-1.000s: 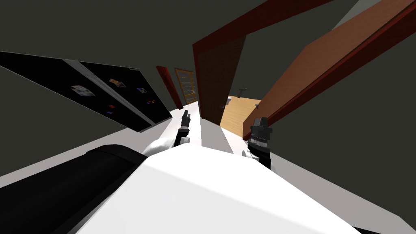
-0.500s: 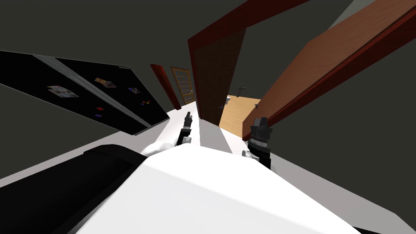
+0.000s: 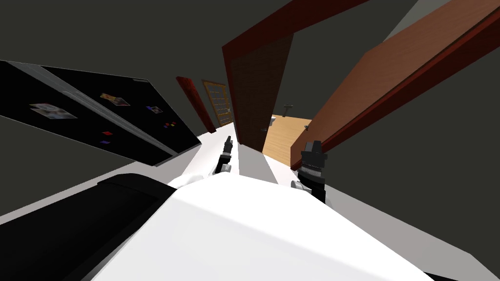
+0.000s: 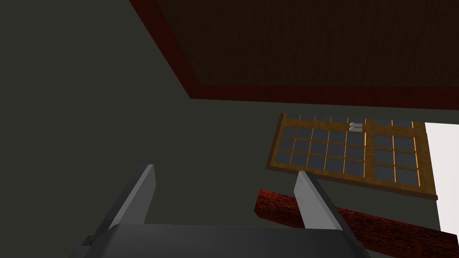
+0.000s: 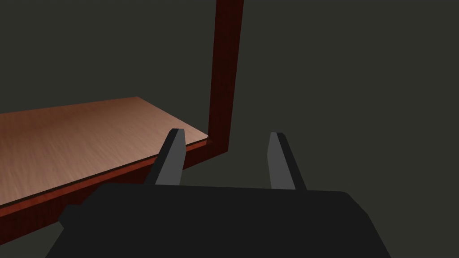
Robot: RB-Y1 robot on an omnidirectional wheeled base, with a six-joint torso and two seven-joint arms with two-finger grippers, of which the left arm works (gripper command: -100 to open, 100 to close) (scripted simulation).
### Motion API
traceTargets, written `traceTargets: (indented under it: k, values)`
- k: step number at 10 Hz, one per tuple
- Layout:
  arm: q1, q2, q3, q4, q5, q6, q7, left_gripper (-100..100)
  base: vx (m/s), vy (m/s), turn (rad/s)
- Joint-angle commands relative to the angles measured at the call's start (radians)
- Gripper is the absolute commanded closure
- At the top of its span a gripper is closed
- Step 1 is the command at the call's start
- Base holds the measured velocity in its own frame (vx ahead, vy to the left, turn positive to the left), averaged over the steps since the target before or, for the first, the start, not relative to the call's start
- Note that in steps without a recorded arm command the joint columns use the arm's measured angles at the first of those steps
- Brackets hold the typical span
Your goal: Push the door open
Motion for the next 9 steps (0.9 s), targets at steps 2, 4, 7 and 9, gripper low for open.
traceTargets:
  k: [2, 4, 7, 9]
  values:
    - [-0.027, 0.003, -0.008, 0.062, 0.001, -0.014, 0.003, -100, 0.090, -0.014, -0.050]
    - [-0.048, 0.006, -0.012, 0.112, 0.003, -0.026, 0.006, -100, 0.095, -0.006, -0.048]
    - [-0.080, 0.011, -0.019, 0.189, 0.006, -0.044, 0.012, -100, 0.102, -0.009, -0.052]
    - [-0.091, 0.012, -0.021, 0.216, 0.007, -0.050, 0.014, -100, 0.064, -0.007, -0.020]
